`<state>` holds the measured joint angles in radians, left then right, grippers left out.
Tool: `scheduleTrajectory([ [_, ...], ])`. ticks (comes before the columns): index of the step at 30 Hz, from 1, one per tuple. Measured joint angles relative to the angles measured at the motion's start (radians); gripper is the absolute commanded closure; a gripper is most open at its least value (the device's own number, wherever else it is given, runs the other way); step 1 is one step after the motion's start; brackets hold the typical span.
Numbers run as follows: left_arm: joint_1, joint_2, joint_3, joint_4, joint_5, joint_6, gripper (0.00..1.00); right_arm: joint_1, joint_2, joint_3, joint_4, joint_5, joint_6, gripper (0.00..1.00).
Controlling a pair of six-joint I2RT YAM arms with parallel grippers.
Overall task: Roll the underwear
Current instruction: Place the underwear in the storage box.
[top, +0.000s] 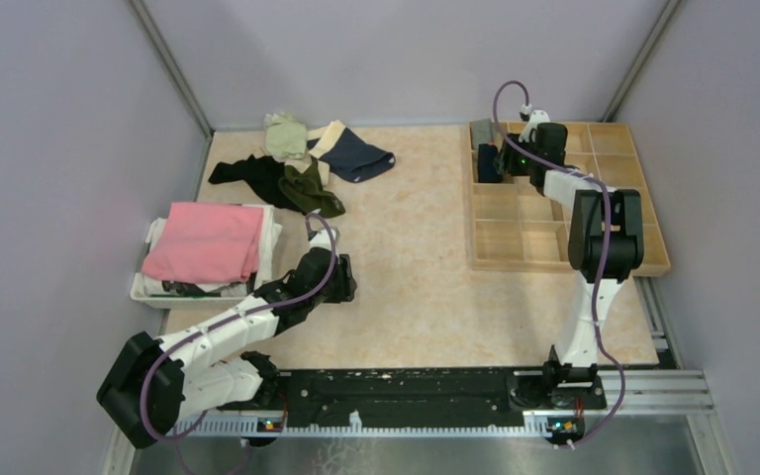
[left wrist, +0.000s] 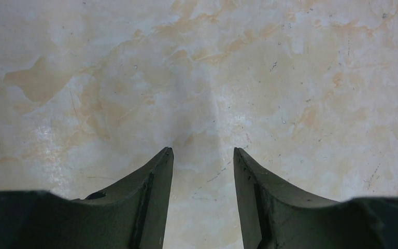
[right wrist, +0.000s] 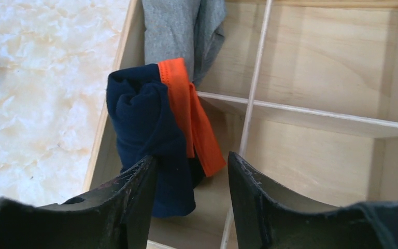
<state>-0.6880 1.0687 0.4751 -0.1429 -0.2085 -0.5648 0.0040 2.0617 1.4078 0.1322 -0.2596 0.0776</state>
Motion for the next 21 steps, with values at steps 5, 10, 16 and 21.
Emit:
scheduleTrajectory([
  [5,0.000,0.000,0.000,0.000,0.002,0.000,0.46,0.000,0.000,0.000,-0.008,0.027,-0.006,0.79],
  [10,0.000,0.000,0.000,0.000,0.002,0.000,0.46,0.000,0.000,0.001,-0.016,0.037,-0.007,0.90],
  [16,0.000,0.000,0.000,0.000,0.002,0.000,0.46,0.000,0.000,0.016,-0.035,0.043,-0.007,0.94],
  [21,0.000,0.000,0.000,0.000,0.002,0.000,0.46,0.000,0.000,0.037,-0.045,0.054,-0.008,0.88],
])
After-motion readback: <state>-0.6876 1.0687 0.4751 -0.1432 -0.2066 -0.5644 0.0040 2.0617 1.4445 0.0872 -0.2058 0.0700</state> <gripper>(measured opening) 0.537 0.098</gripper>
